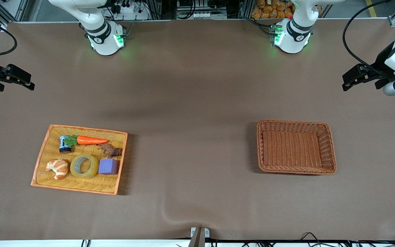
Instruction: Transfer tape with both arms
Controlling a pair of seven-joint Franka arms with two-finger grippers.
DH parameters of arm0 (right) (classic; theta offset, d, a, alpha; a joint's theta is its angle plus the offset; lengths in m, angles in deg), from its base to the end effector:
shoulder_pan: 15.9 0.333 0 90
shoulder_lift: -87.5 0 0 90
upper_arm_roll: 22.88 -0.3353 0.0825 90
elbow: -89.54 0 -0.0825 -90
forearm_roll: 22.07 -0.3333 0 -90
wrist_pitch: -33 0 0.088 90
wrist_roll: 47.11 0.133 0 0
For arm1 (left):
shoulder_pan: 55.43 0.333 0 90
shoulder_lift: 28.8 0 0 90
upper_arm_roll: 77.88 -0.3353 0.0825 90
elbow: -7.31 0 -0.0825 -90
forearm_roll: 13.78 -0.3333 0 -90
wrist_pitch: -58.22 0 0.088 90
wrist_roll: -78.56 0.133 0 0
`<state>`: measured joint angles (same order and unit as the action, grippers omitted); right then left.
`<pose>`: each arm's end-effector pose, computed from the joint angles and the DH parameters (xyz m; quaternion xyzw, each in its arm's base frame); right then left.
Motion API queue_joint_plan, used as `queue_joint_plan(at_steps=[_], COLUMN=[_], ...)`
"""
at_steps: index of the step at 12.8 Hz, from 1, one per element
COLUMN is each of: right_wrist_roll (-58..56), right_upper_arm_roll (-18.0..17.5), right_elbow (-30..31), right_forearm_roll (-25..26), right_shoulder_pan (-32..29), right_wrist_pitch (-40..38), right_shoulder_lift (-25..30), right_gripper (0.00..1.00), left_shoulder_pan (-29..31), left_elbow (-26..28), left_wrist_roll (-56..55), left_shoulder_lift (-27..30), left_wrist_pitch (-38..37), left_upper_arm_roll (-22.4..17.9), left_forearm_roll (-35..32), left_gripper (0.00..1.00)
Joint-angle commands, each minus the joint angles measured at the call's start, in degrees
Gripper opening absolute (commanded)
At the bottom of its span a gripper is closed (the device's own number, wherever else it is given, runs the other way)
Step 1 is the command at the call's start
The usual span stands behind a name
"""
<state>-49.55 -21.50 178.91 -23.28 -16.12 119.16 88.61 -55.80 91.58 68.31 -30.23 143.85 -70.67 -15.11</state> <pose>0.4896 -0.0109 0.6263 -0.9997 -0.0078 0.0179 0.0114 0.5009 -0.0624 0.6404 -0.9997 -0.0242 -0.0010 0.0100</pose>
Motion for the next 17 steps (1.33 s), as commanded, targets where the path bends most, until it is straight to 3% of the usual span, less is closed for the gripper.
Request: queue_joint_plan(at_steps=[1, 17], right_wrist_roll=[0.7, 1.1], right_upper_arm_roll=[0.0, -0.1], right_elbow=[-0.3, -0.2], right_forearm_roll=[0.8, 1.6], right_shoulder_pan=[-0.5, -0.7], right_wrist_pitch=[-1.0, -1.3], right_shoulder_lift=[0.0, -0.9], right_gripper=[1.0, 1.0], left_shoulder_pan=[0.1, 0.0], left_elbow=[-1.4, -1.0], left_wrist_roll=[1.2, 0.2], left_shoulder_lift=[-0.4, -0.9], left_wrist_pitch=[-1.3, -1.2], left_upper_arm_roll=[-0.2, -0.5], left_forearm_roll=[0.0, 0.1], left_gripper=[1.0, 1.0])
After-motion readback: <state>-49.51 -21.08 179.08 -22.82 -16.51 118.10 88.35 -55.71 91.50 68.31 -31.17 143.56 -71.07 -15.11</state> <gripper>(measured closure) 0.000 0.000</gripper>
